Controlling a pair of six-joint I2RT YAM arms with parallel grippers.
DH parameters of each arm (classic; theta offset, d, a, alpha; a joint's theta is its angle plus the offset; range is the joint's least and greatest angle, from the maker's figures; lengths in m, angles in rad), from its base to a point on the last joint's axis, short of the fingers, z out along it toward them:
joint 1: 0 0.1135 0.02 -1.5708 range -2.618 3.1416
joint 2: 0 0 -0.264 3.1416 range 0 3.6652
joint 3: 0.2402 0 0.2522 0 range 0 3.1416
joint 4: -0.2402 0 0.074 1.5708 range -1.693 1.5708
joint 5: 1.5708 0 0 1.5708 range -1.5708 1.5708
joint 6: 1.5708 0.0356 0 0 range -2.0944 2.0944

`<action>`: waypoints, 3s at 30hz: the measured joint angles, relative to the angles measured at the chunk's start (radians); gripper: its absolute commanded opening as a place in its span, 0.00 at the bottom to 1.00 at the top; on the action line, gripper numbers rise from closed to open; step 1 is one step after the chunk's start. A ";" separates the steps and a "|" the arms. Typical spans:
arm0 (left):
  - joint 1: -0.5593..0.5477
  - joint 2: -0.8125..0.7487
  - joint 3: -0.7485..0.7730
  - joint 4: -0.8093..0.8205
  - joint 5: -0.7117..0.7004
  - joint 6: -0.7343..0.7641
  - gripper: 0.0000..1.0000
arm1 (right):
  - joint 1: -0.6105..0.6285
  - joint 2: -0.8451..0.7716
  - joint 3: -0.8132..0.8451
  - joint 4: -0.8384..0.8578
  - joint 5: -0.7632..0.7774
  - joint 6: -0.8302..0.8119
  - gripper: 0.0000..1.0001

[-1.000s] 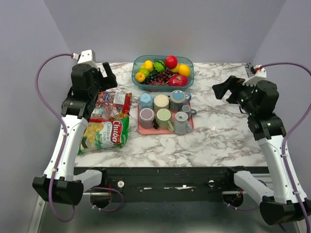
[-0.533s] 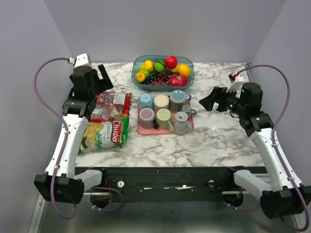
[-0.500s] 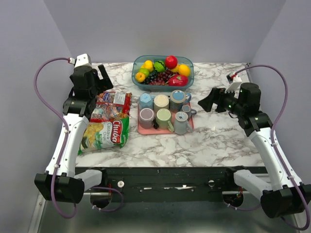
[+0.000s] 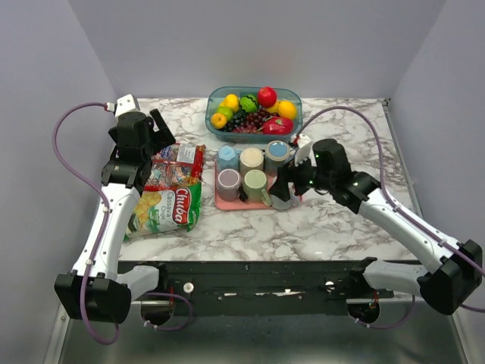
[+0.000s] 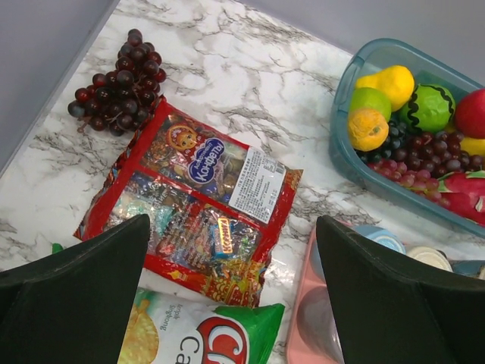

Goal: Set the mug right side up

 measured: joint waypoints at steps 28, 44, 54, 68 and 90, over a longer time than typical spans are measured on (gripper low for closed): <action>0.002 -0.069 -0.046 0.086 0.105 0.023 0.99 | 0.359 0.583 0.220 0.190 0.348 0.098 0.69; 0.002 -0.064 -0.046 0.088 0.108 0.031 0.99 | 0.367 0.670 0.219 0.294 0.408 0.106 0.66; 0.002 -0.058 -0.046 0.088 0.108 0.035 0.99 | 0.368 0.705 0.215 0.309 0.426 0.078 0.47; 0.002 -0.058 -0.046 0.087 0.108 0.050 0.99 | 0.377 0.752 0.247 0.275 0.494 0.032 0.01; 0.003 -0.109 -0.046 0.054 0.209 0.054 0.99 | 0.378 0.412 0.212 0.185 0.356 0.081 0.01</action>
